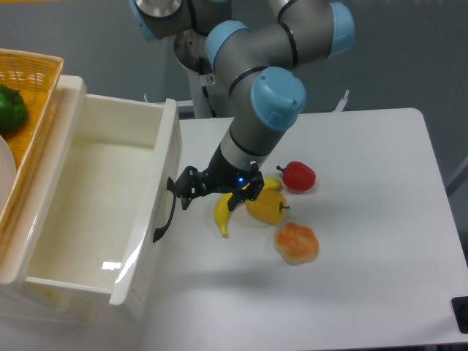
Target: Slide open the top white drawer
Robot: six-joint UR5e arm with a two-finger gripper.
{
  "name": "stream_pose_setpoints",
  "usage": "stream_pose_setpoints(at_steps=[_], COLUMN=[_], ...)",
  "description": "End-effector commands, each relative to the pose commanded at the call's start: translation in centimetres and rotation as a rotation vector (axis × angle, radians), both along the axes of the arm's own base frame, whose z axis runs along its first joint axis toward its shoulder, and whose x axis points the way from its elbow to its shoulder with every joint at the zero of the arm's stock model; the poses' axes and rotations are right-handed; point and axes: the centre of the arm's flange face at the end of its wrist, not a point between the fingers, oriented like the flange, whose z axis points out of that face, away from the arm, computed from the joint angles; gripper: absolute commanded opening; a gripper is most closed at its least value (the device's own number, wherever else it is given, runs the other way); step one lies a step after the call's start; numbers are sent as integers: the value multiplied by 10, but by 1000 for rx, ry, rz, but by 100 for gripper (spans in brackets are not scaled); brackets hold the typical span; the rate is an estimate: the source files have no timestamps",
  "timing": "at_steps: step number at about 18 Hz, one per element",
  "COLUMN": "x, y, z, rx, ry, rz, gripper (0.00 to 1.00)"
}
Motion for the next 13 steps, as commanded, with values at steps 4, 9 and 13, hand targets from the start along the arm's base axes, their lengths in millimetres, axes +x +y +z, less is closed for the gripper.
stream_pose_setpoints(at_steps=[4,9,13], x=[-8,-26,-48], y=[-8,-18,-37], z=[-6,-3,1], rx=[-84,-101,-134], ry=[85,215,272], rz=[-51,-193,-258], gripper=[100,100,100])
